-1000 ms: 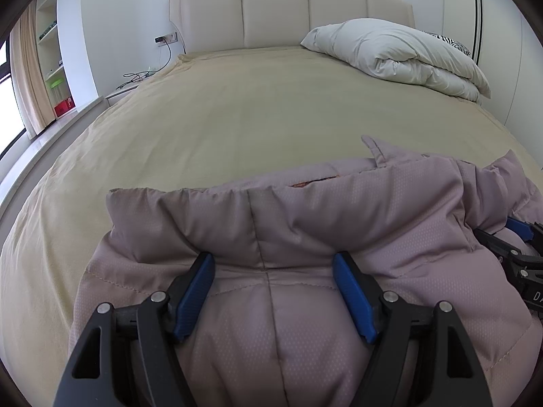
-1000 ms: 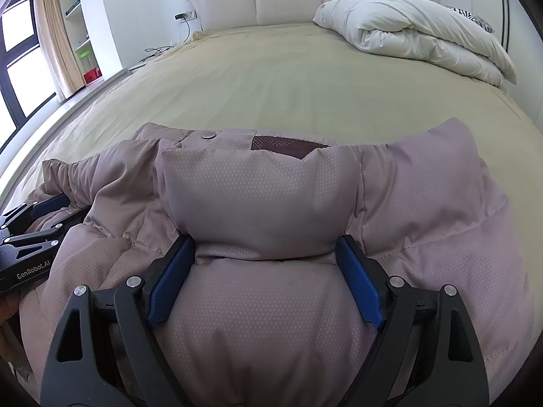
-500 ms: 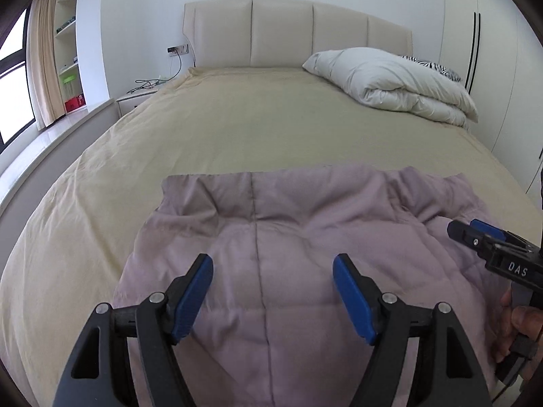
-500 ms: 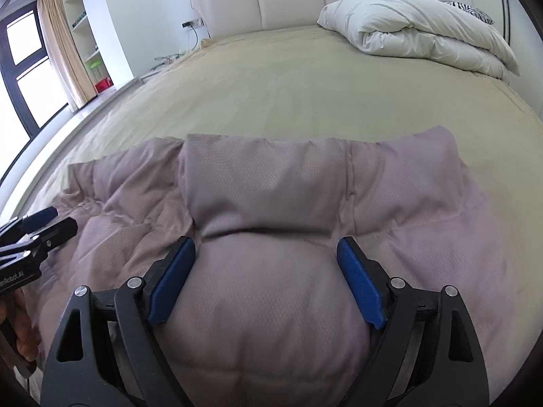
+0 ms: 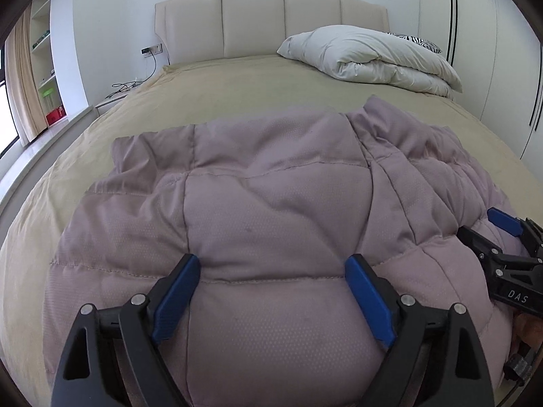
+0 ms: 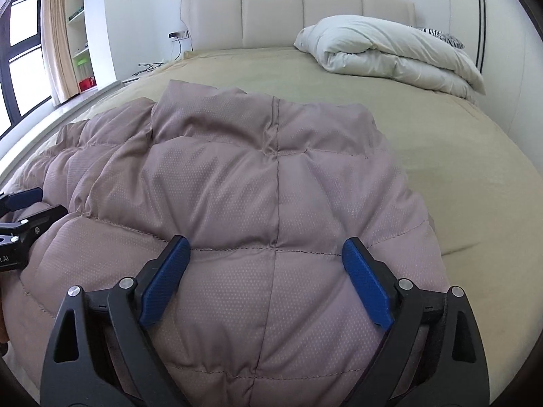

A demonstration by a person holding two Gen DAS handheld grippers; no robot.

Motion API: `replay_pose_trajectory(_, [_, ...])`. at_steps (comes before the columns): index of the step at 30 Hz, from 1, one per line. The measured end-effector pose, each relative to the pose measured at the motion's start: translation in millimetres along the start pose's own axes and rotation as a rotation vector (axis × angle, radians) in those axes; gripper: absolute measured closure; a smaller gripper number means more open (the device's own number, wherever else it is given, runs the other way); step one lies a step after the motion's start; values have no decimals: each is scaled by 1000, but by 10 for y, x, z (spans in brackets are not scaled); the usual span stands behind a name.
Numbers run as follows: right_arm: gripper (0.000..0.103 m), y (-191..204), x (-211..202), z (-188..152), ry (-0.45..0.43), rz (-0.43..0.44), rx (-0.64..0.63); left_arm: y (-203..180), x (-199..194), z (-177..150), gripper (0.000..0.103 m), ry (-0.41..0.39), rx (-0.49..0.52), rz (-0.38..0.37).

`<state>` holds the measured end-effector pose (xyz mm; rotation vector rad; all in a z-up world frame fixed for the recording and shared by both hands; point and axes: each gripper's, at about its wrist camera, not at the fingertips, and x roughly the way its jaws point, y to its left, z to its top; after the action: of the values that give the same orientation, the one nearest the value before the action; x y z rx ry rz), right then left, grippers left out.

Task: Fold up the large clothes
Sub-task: 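Press and smooth the folded coat bundle with both grippers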

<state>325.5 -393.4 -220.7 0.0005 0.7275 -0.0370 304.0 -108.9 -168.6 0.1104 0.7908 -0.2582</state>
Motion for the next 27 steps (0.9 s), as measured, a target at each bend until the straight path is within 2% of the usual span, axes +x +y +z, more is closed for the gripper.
replay_pose_trajectory(6, [10, 6, -22, -80, -4, 7, 11, 40, -1, -25, 12, -11, -15, -25])
replay_pose_trajectory(9, [10, -26, 6, 3, 24, 13, 8, 160, -232, 26, 18, 0, -29, -58])
replay_pose_trajectory(11, [10, -58, -73, 148, 70, 24, 31, 331, -483, 33, 18, -53, -65, -15])
replay_pose_trajectory(12, [10, -53, -181, 203, 63, 54, 49, 434, -578, 28, 17, -84, -82, 21])
replay_pose_trajectory(14, [10, 6, -475, 262, -43, 119, 60, 653, -658, 27, 16, -113, -114, 89])
replay_pose_trajectory(16, [10, 197, -681, 315, -111, 140, 21, 847, -533, 5, 17, -58, -141, 122])
replay_pose_trajectory(18, [10, 457, -700, 363, -104, 164, -50, 988, -343, -100, 14, 21, -153, 117])
replay_pose_trajectory(21, [10, 816, -493, 329, -37, 159, -163, 1062, -291, -226, 8, -6, -170, 100])
replay_pose_trajectory(23, [9, 895, -236, 217, 46, 168, -162, 1116, -221, -274, 3, -2, -206, 70])
replay_pose_trajectory(27, [8, 845, -139, 40, -37, 187, -120, 1126, -112, -303, 0, 12, -225, 58])
